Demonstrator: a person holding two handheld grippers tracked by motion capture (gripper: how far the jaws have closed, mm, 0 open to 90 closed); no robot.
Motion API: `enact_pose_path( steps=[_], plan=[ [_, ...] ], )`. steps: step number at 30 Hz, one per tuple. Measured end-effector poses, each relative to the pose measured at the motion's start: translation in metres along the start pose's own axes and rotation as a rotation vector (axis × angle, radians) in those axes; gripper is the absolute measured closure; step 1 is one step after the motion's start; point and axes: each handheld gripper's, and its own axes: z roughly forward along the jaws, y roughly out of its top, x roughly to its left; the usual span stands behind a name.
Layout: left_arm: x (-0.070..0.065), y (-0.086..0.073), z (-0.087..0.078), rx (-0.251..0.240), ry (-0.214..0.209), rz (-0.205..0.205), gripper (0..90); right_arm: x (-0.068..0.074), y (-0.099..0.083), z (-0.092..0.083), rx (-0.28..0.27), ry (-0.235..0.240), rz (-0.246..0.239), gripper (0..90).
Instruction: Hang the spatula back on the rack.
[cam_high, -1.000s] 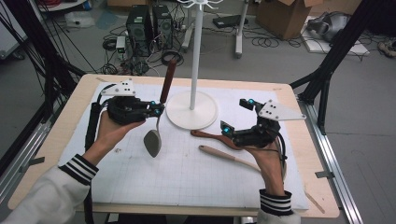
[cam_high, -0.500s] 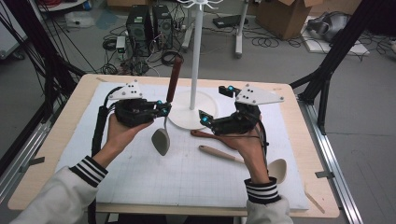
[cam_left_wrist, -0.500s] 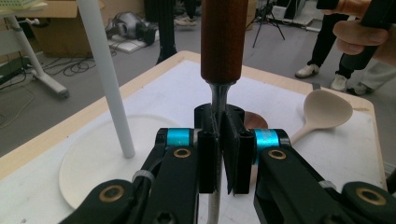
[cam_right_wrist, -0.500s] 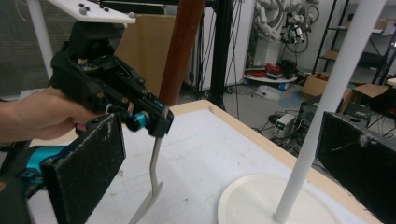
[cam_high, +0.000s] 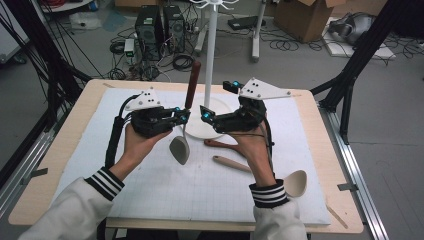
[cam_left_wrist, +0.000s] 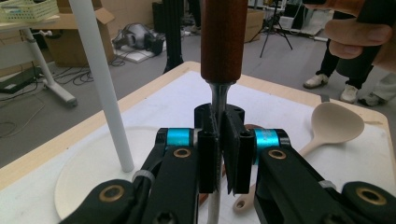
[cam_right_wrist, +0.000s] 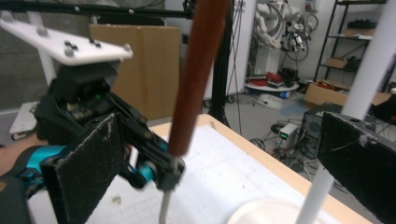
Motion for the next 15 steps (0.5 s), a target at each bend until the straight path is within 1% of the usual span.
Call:
enact_pose_path(
  steps=[3,5,7,11,12,14,15],
  plan=[
    [-0.002,0.0,0.004,-0.009,0.005,-0.001,84.5,0.001,0.003,0.006,-0.003,-0.005,-0.004,1.9],
    [-0.003,0.0,0.005,-0.006,0.012,0.005,84.5,0.002,0.004,0.008,-0.008,0.006,0.0,4.2],
    [-0.004,-0.001,0.006,-0.009,0.011,0.001,84.5,0.002,0.006,0.01,-0.019,0.006,0.002,4.7],
    [-0.005,-0.001,0.009,-0.014,0.033,0.005,84.5,0.002,0.007,0.013,-0.016,0.002,0.003,6.9],
    [-0.006,-0.001,0.01,-0.014,0.037,0.002,84.5,0.003,0.007,0.014,-0.012,0.0,0.006,8.2],
    [-0.007,-0.001,0.012,-0.016,0.038,0.0,84.5,0.004,0.008,0.015,-0.012,0.007,0.01,17.5],
    [-0.007,-0.001,0.012,-0.016,0.041,0.003,84.5,0.004,0.008,0.016,-0.018,0.007,0.014,17.5]
  ],
)
